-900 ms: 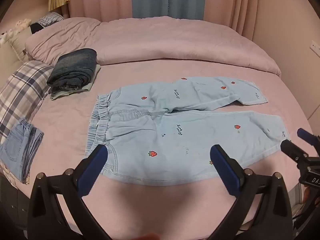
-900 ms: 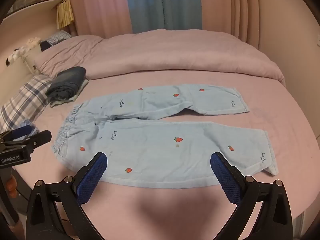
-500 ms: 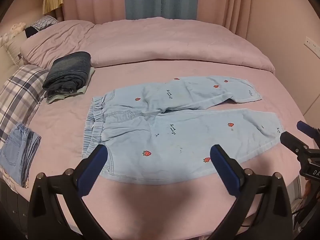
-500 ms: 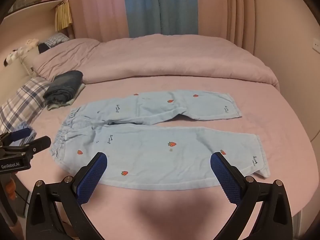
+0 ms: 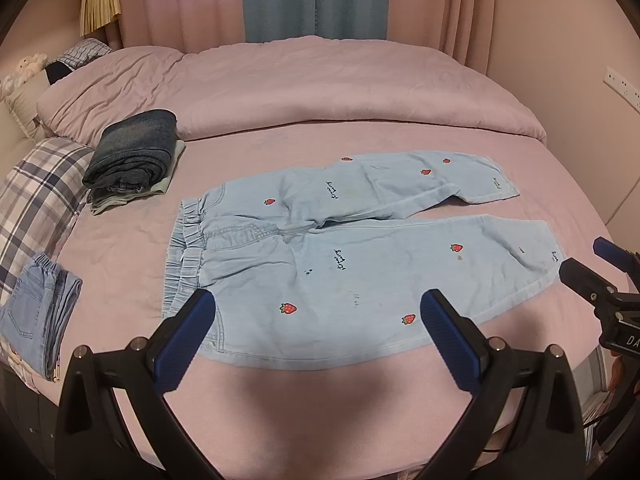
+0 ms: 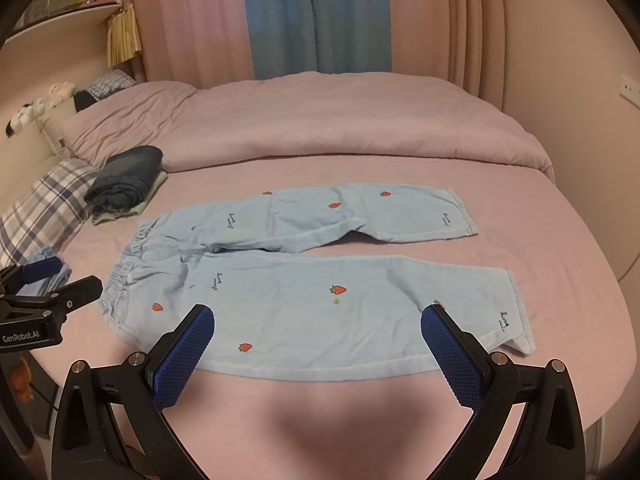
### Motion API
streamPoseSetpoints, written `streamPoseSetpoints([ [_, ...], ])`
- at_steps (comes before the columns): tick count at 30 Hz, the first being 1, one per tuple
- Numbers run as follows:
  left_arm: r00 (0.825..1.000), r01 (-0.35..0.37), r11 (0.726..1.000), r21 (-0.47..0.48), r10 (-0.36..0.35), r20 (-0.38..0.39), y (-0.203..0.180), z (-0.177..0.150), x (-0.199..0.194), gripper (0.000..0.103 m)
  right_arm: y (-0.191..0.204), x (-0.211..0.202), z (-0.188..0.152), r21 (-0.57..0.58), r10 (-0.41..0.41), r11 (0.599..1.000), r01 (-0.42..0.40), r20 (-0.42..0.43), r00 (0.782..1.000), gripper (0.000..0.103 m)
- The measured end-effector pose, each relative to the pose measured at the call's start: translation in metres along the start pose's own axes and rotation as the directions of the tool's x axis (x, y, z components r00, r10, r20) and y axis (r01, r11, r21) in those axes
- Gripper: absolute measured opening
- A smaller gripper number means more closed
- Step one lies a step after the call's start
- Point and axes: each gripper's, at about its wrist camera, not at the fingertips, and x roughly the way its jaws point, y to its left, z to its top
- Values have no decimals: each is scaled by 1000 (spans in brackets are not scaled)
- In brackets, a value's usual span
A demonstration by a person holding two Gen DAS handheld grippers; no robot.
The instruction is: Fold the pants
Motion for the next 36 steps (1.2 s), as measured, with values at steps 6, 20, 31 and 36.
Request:
streamPoseSetpoints([
  [6,1000,-4,1000,4,4,0,1,0,-1,103,2,-1,-3,1,-6,1000,6,3,1000,103],
  [20,1000,-9,1000,16,9,2,1,0,-2,103,3,-1,-4,3,-7,1000,7,4,1000,103],
  [31,1000,-13,1000,14,13,2,0,0,-2,103,3,-1,-4,2,-8,1000,8,4,1000,103],
  [36,999,-32,999,1,32,-4,0,-1,-2,103,3,-1,-4,2,-9,1000,9,5,1000,103],
])
